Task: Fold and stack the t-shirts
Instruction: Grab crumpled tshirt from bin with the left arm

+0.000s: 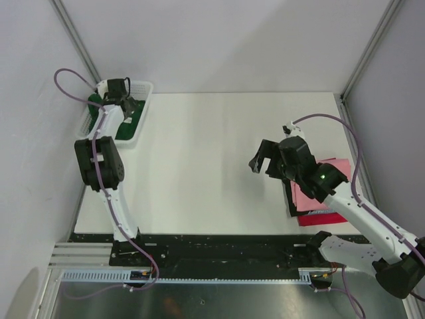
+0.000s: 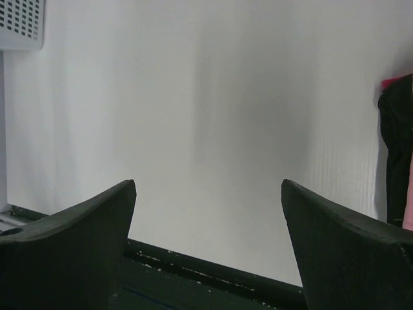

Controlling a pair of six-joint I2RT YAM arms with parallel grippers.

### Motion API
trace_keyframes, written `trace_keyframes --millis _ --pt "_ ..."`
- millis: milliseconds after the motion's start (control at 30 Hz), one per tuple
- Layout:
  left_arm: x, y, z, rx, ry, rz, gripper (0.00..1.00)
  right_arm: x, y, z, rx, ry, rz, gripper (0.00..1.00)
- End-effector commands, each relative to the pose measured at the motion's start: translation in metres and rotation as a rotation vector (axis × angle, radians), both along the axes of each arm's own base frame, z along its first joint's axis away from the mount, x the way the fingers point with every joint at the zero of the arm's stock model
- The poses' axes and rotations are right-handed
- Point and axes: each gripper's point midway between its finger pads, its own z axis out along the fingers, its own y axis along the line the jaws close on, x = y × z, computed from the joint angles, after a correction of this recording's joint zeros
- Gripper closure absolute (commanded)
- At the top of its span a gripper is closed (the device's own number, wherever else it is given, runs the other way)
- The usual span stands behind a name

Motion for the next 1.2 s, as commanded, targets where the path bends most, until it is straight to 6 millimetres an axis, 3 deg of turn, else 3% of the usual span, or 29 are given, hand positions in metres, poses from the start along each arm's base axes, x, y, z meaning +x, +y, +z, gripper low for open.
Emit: trace_keyframes --millis 0,233,433,533,633,767,800,867,1000,1167 --pt "0.017 0.033 -0.016 0.019 -0.027 0.121 0.01 0.006 0.012 -0.001 0.001 -0.011 0.057 0.01" --pt "0.035 0.06 -0.053 0.005 0.009 0.141 0.01 0.007 0.021 -0.016 -0.028 0.027 0.111 0.01" --pt "0.037 0.065 -0.089 -0.048 0.049 0.139 0.01 0.009 0.028 -0.024 -0.027 0.049 0.127 0.01" --pt "0.039 0.066 -0.095 -0.078 0.045 0.133 0.06 0.008 0.031 -0.026 -0.026 0.058 0.136 0.01" --pt "0.042 0.064 -0.101 -0.118 0.04 0.116 0.24 0.009 0.033 -0.027 -0.025 0.061 0.14 0.01" --pt "0.049 0.056 -0.099 -0.174 0.022 0.062 0.75 0.008 0.034 -0.028 -0.026 0.061 0.147 0.01" --pt "0.052 0.052 -0.093 -0.188 0.007 0.041 0.88 0.008 0.034 -0.028 -0.026 0.06 0.148 0.01" --pt "0.06 0.043 -0.072 -0.204 -0.045 -0.003 0.97 0.008 0.034 -0.027 -0.027 0.059 0.15 0.01" --pt "0.071 0.022 -0.001 -0.173 -0.202 -0.092 1.0 0.006 0.035 -0.026 -0.02 0.059 0.157 0.01" --pt "0.06 -0.012 0.081 -0.137 -0.405 -0.178 1.0 0.005 0.037 -0.025 -0.018 0.057 0.162 0.01"
